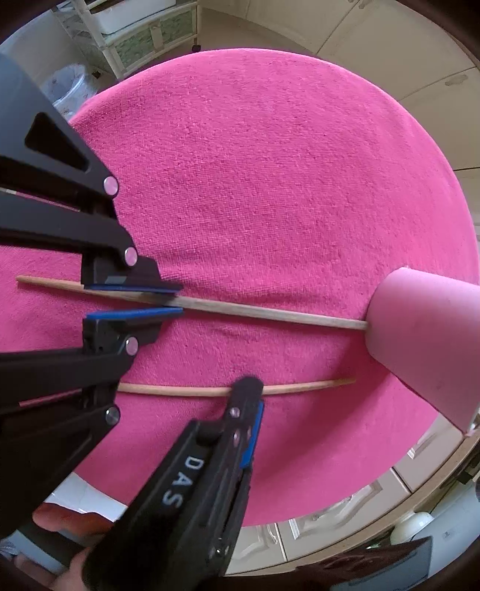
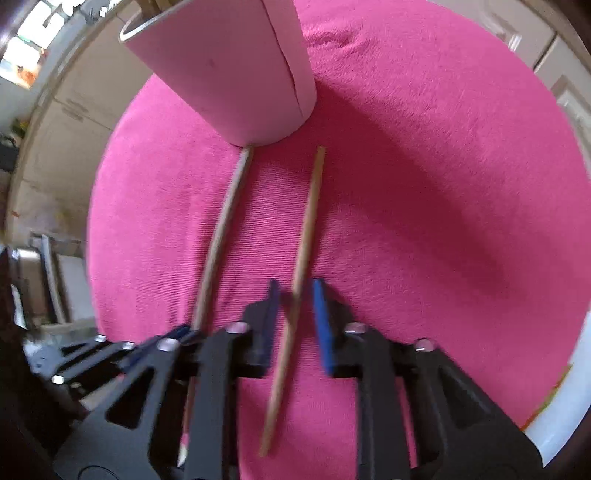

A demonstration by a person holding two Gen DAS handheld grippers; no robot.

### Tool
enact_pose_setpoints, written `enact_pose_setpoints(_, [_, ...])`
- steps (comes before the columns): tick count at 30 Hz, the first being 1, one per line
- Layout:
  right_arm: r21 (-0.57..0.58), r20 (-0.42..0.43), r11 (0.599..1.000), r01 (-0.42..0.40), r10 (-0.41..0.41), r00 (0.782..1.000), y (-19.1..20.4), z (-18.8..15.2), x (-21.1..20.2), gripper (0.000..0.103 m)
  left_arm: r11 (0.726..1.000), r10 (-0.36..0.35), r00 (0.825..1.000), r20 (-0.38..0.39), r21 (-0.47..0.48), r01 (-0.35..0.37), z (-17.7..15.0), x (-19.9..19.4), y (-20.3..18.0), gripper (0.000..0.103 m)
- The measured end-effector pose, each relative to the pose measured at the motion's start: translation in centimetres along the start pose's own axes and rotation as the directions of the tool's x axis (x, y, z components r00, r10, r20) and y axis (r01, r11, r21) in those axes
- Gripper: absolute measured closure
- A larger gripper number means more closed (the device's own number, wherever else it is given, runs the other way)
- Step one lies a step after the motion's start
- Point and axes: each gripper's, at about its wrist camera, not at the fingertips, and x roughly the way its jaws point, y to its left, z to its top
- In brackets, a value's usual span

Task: Organize utensils
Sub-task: 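Close the left tool on one chopstick while the right tool closes on another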

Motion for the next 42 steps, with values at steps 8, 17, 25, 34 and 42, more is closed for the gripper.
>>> enact_pose_setpoints(8, [0.053, -0.031, 0.997, -0.059, 0.061, 0.998, -2.5, -1.1, -0.3, 0.097, 1.0, -0.011, 1.0, -0.002, 0.013, 0.011, 1.5, -0.3, -0.4, 0.094])
enact_pose_setpoints(17, [0.085, -0.068, 0.993, -0.085, 0.091, 0.994, -4.5, -0.8, -1.0, 0.097, 0.997, 0.052, 0.998, -0.044, 0.067, -0.049, 3.4, 0.9, -1.9, 0.094])
enact_pose_setpoints(25, [0.022, -0.1, 0.999, -0.048, 0.05, 0.994, -3.1, 0.2, -0.4, 0.096, 0.985, 0.125, 0.99, -0.066, 0.127, -0.116, 4.7, 2.2, -5.1, 0.094])
enact_pose_setpoints(34, [0.019, -0.076, 0.997, -0.077, 0.078, 0.994, -2.9, -0.2, -0.7, 0.097, 0.991, 0.089, 0.996, -0.014, 0.106, -0.087, 3.5, 1.1, -5.1, 0.097])
enact_pose_setpoints(42, [0.035, 0.007, 0.991, -0.131, 0.131, 0.991, -3.9, -0.8, -3.6, 0.097, 0.996, -0.029, 0.994, 0.103, 0.083, 0.021, 2.2, -2.2, -5.0, 0.097])
